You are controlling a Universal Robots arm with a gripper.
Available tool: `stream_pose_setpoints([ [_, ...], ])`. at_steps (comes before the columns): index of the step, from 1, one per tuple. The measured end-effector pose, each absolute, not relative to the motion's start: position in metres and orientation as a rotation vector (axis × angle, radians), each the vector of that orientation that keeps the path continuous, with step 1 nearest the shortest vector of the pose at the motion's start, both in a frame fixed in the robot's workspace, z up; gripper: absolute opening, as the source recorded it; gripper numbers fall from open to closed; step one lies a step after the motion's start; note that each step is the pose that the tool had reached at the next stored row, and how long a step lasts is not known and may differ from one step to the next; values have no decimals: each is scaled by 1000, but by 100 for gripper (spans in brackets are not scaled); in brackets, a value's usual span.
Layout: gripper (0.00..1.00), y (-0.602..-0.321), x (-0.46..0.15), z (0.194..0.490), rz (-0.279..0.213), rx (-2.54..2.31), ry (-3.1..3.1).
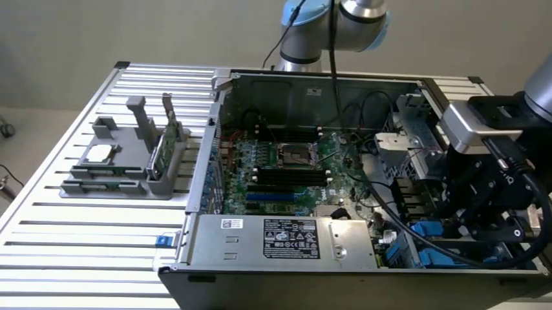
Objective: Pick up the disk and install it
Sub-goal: 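Insert the disk into the insertion slot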
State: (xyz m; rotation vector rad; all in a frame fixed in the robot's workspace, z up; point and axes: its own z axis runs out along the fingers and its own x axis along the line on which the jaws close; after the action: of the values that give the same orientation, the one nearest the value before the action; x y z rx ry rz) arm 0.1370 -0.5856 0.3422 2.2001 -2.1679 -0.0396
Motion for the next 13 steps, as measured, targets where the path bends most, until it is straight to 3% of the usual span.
stream_pose_setpoints([
  [5,35,-585,141,342,-9,2188,-2151],
  [13,35,-582,149,342,-2,2198,-2136],
])
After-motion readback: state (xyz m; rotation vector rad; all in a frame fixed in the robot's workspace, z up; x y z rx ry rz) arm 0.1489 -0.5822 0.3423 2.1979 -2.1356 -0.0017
